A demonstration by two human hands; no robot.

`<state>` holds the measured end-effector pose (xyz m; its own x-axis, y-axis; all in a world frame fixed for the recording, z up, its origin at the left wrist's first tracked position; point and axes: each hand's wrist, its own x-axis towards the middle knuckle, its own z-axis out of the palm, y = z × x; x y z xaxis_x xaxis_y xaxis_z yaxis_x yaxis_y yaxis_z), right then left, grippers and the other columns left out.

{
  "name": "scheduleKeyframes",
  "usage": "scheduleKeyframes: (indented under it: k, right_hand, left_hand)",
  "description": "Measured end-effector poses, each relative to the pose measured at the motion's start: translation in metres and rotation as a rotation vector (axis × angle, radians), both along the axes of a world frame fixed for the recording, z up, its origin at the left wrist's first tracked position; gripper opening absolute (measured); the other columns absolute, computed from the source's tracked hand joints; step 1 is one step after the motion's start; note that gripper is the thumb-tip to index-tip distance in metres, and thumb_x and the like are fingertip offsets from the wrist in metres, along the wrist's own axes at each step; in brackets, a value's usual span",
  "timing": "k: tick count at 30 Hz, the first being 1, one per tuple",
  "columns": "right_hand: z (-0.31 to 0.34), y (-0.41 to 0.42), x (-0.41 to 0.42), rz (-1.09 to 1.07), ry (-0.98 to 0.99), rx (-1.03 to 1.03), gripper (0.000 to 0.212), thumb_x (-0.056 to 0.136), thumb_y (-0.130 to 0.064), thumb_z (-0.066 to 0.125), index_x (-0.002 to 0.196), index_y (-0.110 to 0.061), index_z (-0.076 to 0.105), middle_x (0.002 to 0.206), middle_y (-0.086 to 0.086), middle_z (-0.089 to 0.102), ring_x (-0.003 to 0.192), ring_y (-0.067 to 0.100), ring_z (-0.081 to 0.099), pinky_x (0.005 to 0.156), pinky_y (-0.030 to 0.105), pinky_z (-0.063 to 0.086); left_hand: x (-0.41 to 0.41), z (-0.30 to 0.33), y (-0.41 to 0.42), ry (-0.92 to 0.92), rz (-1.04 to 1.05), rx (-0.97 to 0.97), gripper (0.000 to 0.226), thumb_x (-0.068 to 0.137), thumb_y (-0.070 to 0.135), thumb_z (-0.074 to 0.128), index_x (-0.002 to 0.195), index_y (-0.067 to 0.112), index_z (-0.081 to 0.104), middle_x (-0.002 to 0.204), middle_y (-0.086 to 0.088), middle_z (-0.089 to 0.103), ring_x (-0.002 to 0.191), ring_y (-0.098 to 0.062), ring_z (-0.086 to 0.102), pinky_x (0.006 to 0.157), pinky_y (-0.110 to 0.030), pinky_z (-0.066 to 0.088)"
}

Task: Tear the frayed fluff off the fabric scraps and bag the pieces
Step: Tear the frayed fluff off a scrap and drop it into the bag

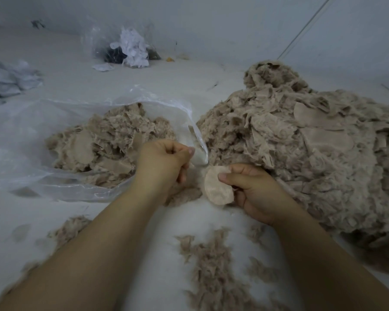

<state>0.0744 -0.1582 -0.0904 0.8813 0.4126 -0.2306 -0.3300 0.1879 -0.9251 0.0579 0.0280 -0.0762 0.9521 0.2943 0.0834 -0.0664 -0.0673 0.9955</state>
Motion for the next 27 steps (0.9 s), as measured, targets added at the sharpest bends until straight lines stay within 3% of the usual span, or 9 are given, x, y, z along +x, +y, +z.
scheduleKeyframes:
  k: [5, 7, 13, 16, 18, 20, 22, 25, 27]
  right_hand:
    - [0.000, 0.001, -0.001, 0.027, 0.002, 0.046, 0.020, 0.079, -0.011, 0.062, 0.094, 0.001, 0.070, 0.085, 0.017, 0.073, 0.072, 0.023, 0.071, 0.064, 0.032, 0.060]
    - [0.000, 0.000, -0.001, 0.047, -0.011, 0.044, 0.022, 0.078, -0.014, 0.064, 0.093, 0.000, 0.072, 0.086, 0.018, 0.073, 0.075, 0.024, 0.071, 0.066, 0.033, 0.060]
    - [-0.003, 0.000, 0.000, 0.059, -0.024, 0.044, 0.016, 0.081, -0.015, 0.064, 0.085, -0.008, 0.078, 0.092, 0.018, 0.074, 0.081, 0.024, 0.072, 0.068, 0.033, 0.060]
    - [-0.004, 0.000, 0.002, 0.071, -0.023, 0.058, 0.016, 0.079, -0.019, 0.066, 0.083, -0.009, 0.078, 0.088, 0.019, 0.069, 0.074, 0.022, 0.068, 0.067, 0.033, 0.060]
    - [-0.004, 0.000, 0.003, 0.064, -0.007, 0.055, 0.018, 0.079, -0.022, 0.064, 0.075, -0.010, 0.076, 0.073, 0.011, 0.062, 0.059, 0.012, 0.058, 0.065, 0.032, 0.059]
    - [-0.006, -0.001, 0.005, 0.070, -0.006, 0.052, 0.020, 0.081, -0.022, 0.063, 0.077, -0.007, 0.075, 0.066, 0.004, 0.058, 0.053, 0.008, 0.054, 0.065, 0.032, 0.059]
    - [-0.007, -0.002, 0.006, 0.082, -0.012, 0.041, 0.021, 0.082, -0.022, 0.063, 0.080, -0.005, 0.075, 0.065, 0.002, 0.058, 0.054, 0.007, 0.054, 0.066, 0.032, 0.059]
    - [-0.007, -0.002, 0.006, 0.091, -0.011, 0.039, 0.020, 0.082, -0.020, 0.063, 0.081, -0.004, 0.074, 0.065, 0.003, 0.058, 0.053, 0.008, 0.054, 0.066, 0.033, 0.059]
    - [-0.007, -0.002, 0.006, 0.096, -0.018, 0.035, 0.019, 0.083, -0.019, 0.062, 0.082, -0.004, 0.074, 0.065, 0.003, 0.058, 0.054, 0.007, 0.054, 0.066, 0.033, 0.059]
  left_hand:
    - [-0.011, 0.011, 0.015, 0.370, -0.953, 0.066, 0.041, 0.086, 0.040, 0.071, 0.075, 0.001, 0.073, 0.062, -0.018, 0.069, 0.029, -0.015, 0.051, 0.032, -0.015, 0.036]
    - [-0.015, 0.012, 0.013, 0.384, -1.103, 0.198, 0.042, 0.086, 0.044, 0.069, 0.079, 0.002, 0.074, 0.071, -0.018, 0.072, 0.031, -0.014, 0.054, 0.033, -0.016, 0.038]
    - [-0.006, 0.009, 0.009, 0.338, -0.542, 0.253, 0.069, 0.059, 0.059, 0.079, 0.070, -0.007, 0.062, 0.046, -0.014, 0.055, 0.025, -0.017, 0.036, 0.034, -0.015, 0.025]
    - [-0.013, 0.008, -0.002, 0.273, -0.530, 0.244, 0.041, 0.088, 0.032, 0.072, 0.067, -0.002, 0.064, 0.046, -0.015, 0.054, 0.026, -0.016, 0.039, 0.033, -0.015, 0.025]
    - [-0.008, 0.008, -0.003, 0.109, -0.303, 0.004, 0.039, 0.096, 0.013, 0.059, 0.058, 0.009, 0.064, 0.048, -0.014, 0.058, 0.027, -0.017, 0.043, 0.032, -0.016, 0.027]
    - [-0.003, 0.014, 0.002, -0.035, -0.075, -0.312, 0.022, 0.098, 0.005, 0.050, 0.080, 0.003, 0.063, 0.067, -0.019, 0.068, 0.035, -0.021, 0.053, 0.034, -0.022, 0.036]
    - [0.001, 0.014, 0.004, -0.010, 0.021, -0.351, 0.012, 0.094, -0.003, 0.049, 0.104, 0.002, 0.053, 0.077, -0.018, 0.071, 0.037, -0.022, 0.054, 0.037, -0.024, 0.038]
    - [-0.001, 0.002, -0.002, 0.084, -0.020, 0.225, 0.005, 0.086, 0.006, 0.061, 0.085, 0.011, 0.062, 0.056, -0.003, 0.064, 0.035, -0.010, 0.048, 0.041, -0.022, 0.035]
    - [-0.002, -0.003, -0.005, 0.120, -0.093, 0.720, 0.021, 0.079, 0.034, 0.077, 0.075, 0.022, 0.061, 0.058, 0.005, 0.059, 0.045, -0.004, 0.053, 0.047, -0.024, 0.040]
